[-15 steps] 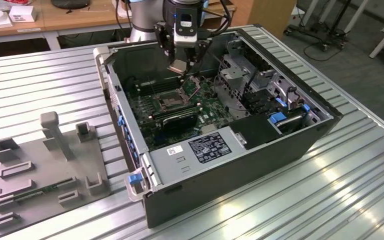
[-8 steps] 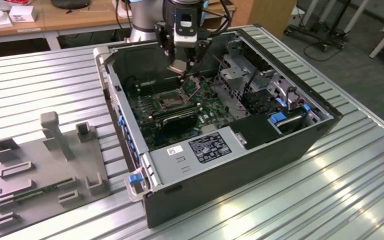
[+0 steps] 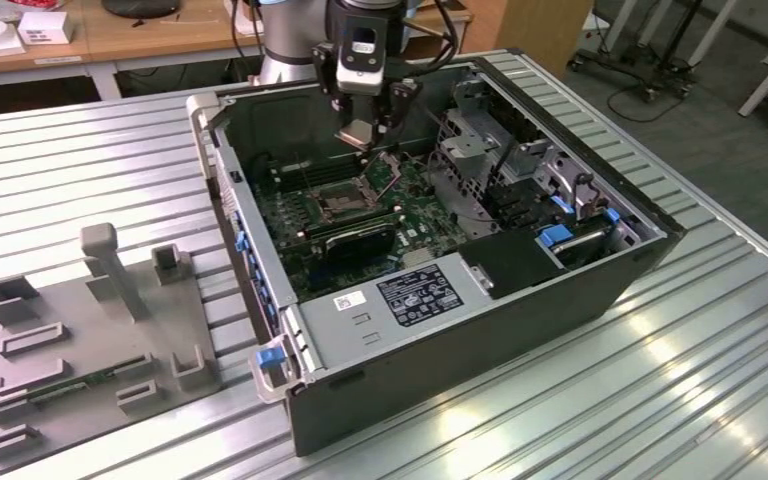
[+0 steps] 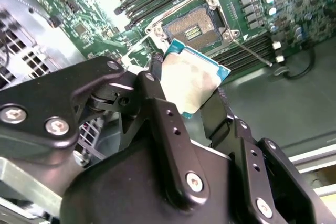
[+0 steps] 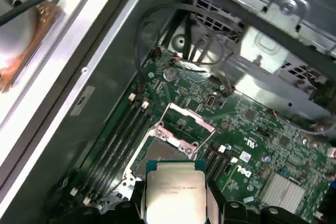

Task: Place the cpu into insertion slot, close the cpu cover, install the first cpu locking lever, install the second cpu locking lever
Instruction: 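Place the cpu into insertion slot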

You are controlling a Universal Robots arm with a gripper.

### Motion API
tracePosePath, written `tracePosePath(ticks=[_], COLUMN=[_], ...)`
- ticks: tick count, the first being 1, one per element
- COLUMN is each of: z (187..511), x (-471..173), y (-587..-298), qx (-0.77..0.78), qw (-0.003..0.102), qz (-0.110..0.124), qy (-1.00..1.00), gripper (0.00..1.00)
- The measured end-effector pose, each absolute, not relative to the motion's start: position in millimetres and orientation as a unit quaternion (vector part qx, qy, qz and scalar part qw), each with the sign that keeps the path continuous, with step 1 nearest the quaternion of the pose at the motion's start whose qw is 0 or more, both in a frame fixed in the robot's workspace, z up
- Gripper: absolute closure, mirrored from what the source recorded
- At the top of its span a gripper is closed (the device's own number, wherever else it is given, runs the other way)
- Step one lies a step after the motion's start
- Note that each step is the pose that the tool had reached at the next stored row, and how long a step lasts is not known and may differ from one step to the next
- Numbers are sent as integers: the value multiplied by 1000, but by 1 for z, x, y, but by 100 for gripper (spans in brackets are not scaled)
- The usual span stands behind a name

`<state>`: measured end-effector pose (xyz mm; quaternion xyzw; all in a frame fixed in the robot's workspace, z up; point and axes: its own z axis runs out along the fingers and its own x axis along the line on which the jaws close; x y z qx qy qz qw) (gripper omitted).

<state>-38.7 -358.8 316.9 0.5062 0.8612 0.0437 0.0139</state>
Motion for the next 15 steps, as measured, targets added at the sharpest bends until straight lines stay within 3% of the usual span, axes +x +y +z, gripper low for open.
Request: tracePosePath(ticks=[15], z=[315], x=[-39], y=[-359], qx=[618], qw=[20], qz=[41], qy=[784], gripper=[46])
